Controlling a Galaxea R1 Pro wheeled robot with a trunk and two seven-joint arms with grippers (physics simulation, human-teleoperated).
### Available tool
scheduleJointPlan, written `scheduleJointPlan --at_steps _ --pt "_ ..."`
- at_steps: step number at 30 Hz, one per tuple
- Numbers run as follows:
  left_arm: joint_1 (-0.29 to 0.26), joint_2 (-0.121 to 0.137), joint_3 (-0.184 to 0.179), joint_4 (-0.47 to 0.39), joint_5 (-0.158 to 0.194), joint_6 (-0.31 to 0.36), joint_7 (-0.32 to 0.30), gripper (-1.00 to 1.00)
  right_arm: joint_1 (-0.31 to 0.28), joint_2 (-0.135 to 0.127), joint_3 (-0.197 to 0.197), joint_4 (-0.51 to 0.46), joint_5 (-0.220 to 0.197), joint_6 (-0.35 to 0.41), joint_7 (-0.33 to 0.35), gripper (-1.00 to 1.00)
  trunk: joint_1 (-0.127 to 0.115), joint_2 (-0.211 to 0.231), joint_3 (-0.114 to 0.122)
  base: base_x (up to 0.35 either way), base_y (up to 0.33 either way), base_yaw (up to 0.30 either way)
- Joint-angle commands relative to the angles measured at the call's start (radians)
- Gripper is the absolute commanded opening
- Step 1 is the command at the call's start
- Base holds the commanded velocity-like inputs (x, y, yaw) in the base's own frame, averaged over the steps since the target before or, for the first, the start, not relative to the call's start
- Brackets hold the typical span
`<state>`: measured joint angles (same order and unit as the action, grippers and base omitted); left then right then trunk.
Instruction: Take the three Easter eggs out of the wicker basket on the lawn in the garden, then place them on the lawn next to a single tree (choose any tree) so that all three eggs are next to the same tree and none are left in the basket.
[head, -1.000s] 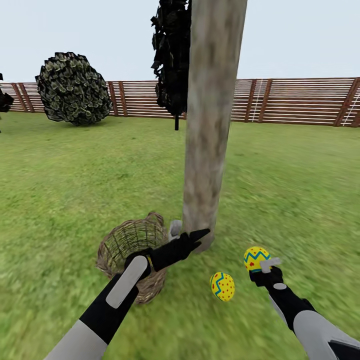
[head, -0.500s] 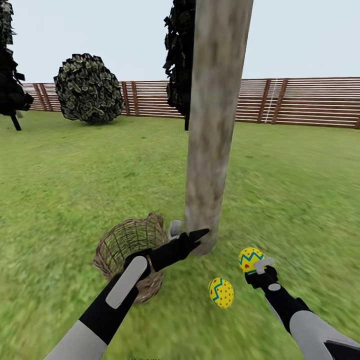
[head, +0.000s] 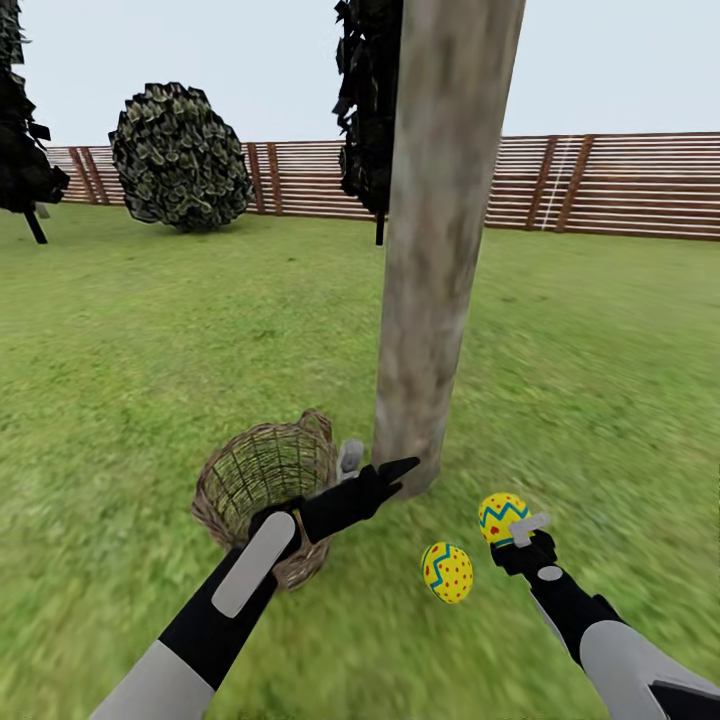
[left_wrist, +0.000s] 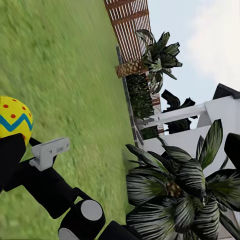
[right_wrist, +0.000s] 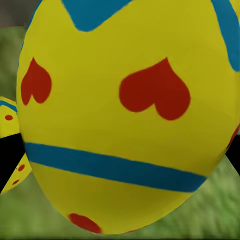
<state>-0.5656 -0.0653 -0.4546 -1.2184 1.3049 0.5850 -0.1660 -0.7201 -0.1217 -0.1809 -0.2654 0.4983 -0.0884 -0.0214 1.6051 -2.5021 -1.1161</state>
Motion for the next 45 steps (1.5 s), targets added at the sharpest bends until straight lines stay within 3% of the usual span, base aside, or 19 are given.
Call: scheduleJointPlan --at_steps 1,14,17,19,21,25,45 --pt "0.000 0.000 0.001 0.000 0.004 0.004 -0.001 1.00 -0.001 0.000 -0.008 0.002 0.009 -0.005 -0.001 -1.00 0.000 -0.001 -0.005 0.000 0.000 0.000" --pt "0.000 -0.001 -0.001 0.002 0.002 0.001 -0.001 1.00 -0.022 0.008 -0.006 0.010 0.004 0.024 -0.009 -1.00 0.006 -0.004 -0.055 0.000 0.000 0.000" --pt "0.000 -0.001 -0.001 0.002 0.002 0.001 -0.001 1.00 -0.055 0.009 -0.006 0.011 0.006 0.136 -0.016 -1.00 0.007 -0.004 -0.067 0.000 0.000 0.000" --pt "0.000 -0.002 -0.001 0.003 0.002 0.000 0.000 1.00 -0.060 0.013 -0.007 0.012 0.007 0.155 -0.017 -1.00 0.008 -0.005 -0.074 0.000 0.000 0.000" --pt "0.000 -0.002 -0.001 0.003 0.002 0.000 0.000 1.00 -0.061 0.030 -0.006 0.012 0.005 0.158 -0.017 -1.00 0.009 -0.005 -0.082 0.000 0.000 0.000" --pt "0.000 -0.003 -0.001 0.003 0.001 -0.002 0.000 1.00 -0.064 0.035 -0.006 0.019 0.005 0.159 -0.017 -1.00 0.011 -0.006 -0.098 0.000 0.000 0.000" --pt "0.000 -0.005 -0.001 0.003 -0.001 -0.004 0.001 1.00 -0.065 0.028 -0.009 0.033 0.005 0.157 -0.026 -1.00 0.019 -0.010 -0.167 0.000 0.000 0.000"
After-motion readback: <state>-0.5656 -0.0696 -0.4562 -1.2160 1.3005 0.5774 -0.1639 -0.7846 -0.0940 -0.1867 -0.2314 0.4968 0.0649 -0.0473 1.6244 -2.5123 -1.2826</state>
